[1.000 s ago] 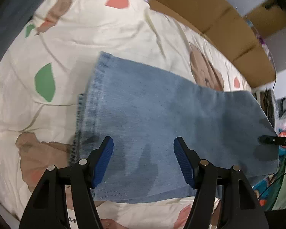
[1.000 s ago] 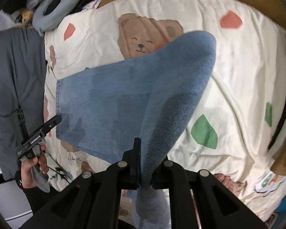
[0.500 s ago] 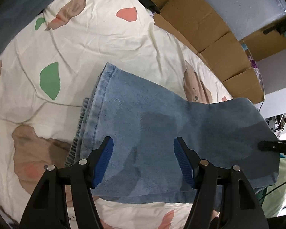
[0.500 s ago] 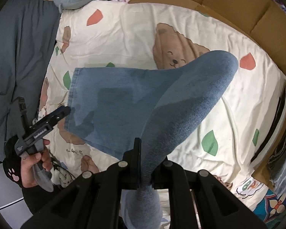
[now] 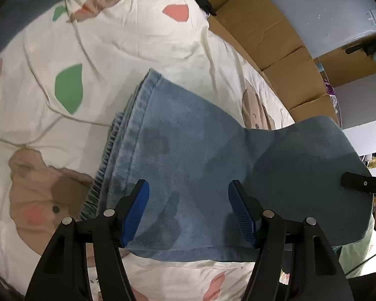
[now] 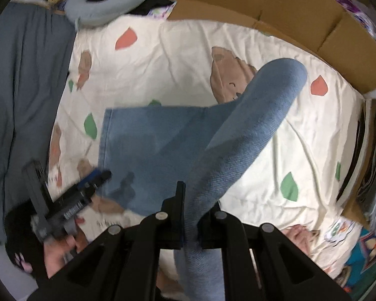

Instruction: Fold clothes

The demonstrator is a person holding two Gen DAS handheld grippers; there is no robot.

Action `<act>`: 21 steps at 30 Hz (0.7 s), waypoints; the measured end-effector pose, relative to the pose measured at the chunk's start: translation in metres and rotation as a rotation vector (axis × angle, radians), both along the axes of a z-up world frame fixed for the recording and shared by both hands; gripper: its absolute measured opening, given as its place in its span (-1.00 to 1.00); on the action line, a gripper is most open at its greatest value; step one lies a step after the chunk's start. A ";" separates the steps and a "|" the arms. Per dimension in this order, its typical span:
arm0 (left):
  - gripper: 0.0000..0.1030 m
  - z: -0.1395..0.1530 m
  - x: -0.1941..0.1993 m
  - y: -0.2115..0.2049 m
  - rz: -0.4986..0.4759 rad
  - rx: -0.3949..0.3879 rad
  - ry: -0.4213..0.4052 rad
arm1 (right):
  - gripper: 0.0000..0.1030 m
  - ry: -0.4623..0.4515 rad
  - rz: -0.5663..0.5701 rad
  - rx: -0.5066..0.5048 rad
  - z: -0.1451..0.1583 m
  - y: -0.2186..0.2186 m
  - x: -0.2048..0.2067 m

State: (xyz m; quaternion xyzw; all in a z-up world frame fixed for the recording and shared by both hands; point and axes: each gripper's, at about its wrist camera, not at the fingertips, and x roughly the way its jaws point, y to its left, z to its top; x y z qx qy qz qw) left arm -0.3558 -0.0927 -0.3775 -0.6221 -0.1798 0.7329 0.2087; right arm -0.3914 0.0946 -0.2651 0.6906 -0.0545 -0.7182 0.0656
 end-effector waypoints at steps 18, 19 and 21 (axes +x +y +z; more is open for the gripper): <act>0.29 0.011 0.002 -0.016 0.008 -0.023 0.050 | -0.87 0.092 0.033 -0.054 -0.026 -0.068 0.030; 0.29 0.010 0.003 -0.018 0.010 -0.024 0.049 | -0.87 0.089 0.033 -0.060 -0.028 -0.070 0.030; 0.29 0.007 0.005 -0.025 0.029 -0.024 0.043 | -0.86 0.082 0.033 -0.072 -0.032 -0.076 0.029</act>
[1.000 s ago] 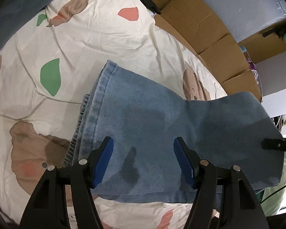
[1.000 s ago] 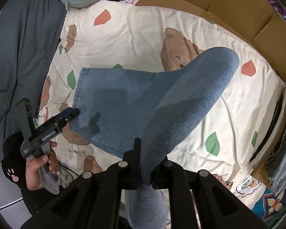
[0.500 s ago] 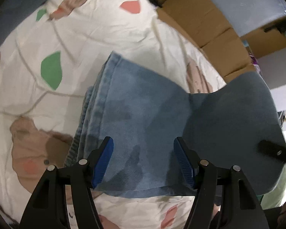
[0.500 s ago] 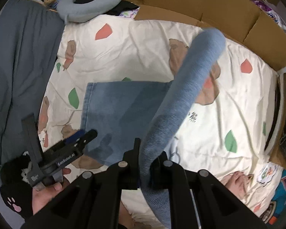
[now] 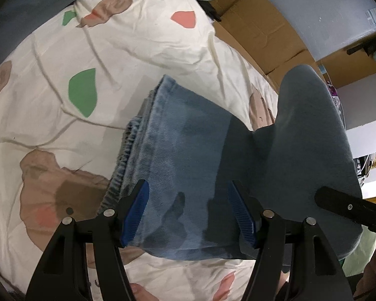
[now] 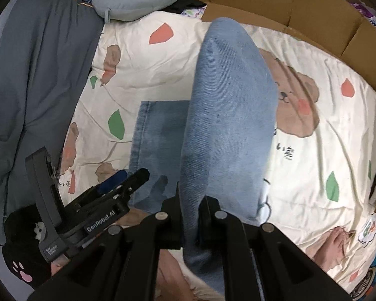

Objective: Fold clothes
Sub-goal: 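Fold the held leg over the stack with the right gripper while the left gripper steadies it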

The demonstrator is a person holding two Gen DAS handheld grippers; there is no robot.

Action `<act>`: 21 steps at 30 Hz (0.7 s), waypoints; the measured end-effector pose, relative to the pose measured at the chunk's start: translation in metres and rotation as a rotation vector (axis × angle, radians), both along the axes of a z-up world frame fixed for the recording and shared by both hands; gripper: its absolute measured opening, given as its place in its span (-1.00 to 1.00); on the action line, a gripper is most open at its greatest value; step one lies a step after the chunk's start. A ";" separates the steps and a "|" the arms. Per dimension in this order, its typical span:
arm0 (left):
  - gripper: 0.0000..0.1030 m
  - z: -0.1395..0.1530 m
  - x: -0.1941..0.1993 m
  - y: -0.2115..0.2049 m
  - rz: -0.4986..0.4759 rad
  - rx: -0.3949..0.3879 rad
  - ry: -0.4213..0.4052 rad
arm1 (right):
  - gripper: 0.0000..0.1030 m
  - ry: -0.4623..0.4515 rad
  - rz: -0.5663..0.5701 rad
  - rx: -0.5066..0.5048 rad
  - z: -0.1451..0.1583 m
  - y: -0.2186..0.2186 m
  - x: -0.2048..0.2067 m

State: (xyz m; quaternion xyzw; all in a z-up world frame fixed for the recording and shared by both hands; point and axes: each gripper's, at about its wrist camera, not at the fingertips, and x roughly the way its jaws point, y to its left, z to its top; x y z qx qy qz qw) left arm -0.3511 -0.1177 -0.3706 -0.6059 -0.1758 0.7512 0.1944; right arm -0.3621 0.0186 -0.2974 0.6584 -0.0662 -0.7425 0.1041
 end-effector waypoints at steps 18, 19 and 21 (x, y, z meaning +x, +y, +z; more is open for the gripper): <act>0.29 -0.009 0.007 -0.047 0.147 0.045 0.013 | -0.86 -0.056 0.041 -0.160 -0.063 -0.043 -0.002; 0.29 -0.009 0.007 -0.047 0.147 0.045 0.018 | -0.86 -0.063 0.036 -0.168 -0.067 -0.044 -0.003; 0.29 -0.005 0.005 -0.047 0.145 0.045 0.035 | -0.86 -0.082 0.024 -0.182 -0.078 -0.047 -0.005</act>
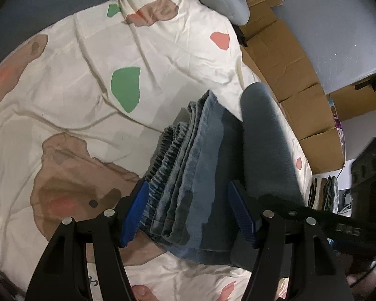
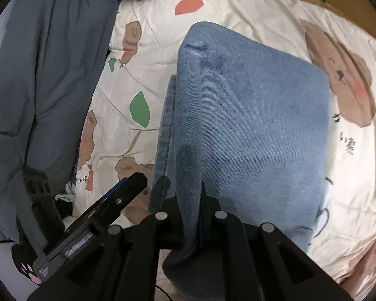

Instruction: Fold clothes

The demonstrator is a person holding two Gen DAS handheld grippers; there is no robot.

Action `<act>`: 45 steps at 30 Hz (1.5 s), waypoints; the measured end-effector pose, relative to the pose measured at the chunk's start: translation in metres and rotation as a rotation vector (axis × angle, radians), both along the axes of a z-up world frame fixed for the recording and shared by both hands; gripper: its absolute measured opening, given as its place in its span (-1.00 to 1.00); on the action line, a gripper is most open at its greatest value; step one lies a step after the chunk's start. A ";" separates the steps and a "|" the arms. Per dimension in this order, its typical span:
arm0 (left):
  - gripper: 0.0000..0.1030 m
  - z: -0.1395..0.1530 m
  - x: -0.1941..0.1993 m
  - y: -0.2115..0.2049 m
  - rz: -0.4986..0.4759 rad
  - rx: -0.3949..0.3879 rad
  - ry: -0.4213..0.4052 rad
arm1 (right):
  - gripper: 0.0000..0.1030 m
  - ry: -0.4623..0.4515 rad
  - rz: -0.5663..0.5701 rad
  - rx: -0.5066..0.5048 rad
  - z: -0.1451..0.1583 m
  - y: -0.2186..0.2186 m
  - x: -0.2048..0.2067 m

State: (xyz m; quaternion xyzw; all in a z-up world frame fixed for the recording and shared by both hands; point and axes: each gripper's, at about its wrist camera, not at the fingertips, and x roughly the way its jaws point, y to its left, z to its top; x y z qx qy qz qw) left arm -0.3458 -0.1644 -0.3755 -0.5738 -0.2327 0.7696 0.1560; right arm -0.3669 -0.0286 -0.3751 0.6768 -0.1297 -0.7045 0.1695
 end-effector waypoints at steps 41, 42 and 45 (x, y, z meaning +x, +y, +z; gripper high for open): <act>0.29 0.028 0.001 0.020 -0.014 -0.050 0.077 | -0.26 0.038 -0.054 -0.132 -0.007 0.073 0.028; 0.29 0.028 0.001 0.020 -0.017 -0.049 0.079 | -0.27 0.041 -0.065 -0.134 -0.007 0.079 0.028; 0.29 0.030 0.001 0.020 -0.021 -0.034 0.086 | -0.27 0.046 -0.091 -0.142 -0.011 0.092 0.030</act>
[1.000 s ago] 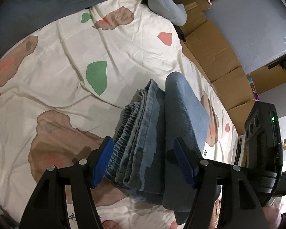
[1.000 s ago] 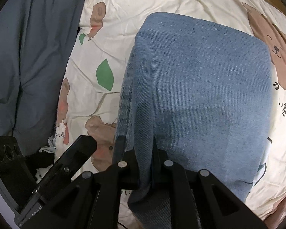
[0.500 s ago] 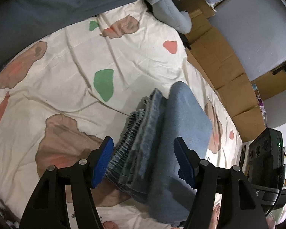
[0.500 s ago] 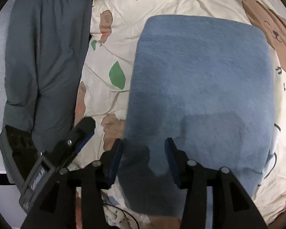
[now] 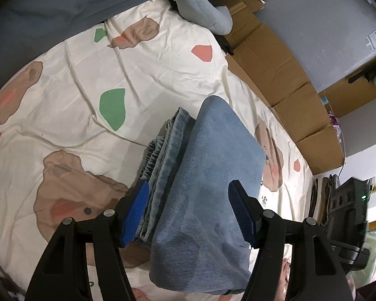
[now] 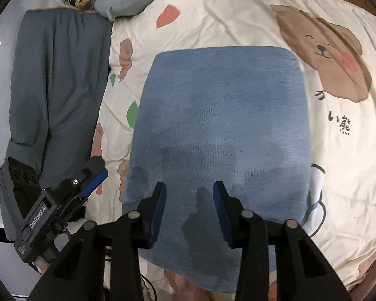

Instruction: Fold clothes

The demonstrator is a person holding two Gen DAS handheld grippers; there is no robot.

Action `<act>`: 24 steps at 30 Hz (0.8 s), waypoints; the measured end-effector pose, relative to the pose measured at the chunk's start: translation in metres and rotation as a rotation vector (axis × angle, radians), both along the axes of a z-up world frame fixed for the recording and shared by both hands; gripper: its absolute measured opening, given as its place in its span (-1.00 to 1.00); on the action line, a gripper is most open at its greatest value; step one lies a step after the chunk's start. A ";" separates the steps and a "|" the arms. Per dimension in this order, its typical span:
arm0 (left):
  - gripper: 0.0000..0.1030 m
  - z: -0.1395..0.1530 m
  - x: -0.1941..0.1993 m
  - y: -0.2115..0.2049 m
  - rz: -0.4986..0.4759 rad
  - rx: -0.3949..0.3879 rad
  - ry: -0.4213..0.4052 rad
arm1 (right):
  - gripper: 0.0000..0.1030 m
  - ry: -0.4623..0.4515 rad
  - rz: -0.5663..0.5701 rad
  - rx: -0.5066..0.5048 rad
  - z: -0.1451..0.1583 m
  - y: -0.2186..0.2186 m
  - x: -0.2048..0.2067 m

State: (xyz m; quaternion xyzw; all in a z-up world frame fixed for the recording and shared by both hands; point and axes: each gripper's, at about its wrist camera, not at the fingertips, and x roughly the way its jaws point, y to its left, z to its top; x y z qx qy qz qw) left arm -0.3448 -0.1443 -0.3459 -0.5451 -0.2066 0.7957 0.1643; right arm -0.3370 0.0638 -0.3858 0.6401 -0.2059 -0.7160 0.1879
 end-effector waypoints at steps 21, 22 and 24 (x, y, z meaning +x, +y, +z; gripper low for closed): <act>0.27 -0.035 -0.003 0.008 -0.076 0.065 -0.010 | -0.27 -0.082 -0.129 0.046 -0.061 0.075 0.033; 0.22 -0.037 -0.004 0.008 -0.085 0.073 -0.005 | -0.27 -0.082 -0.133 0.049 -0.062 0.078 0.033; -0.01 -0.041 -0.006 0.011 -0.119 0.080 0.000 | -0.27 -0.081 -0.134 0.051 -0.062 0.081 0.034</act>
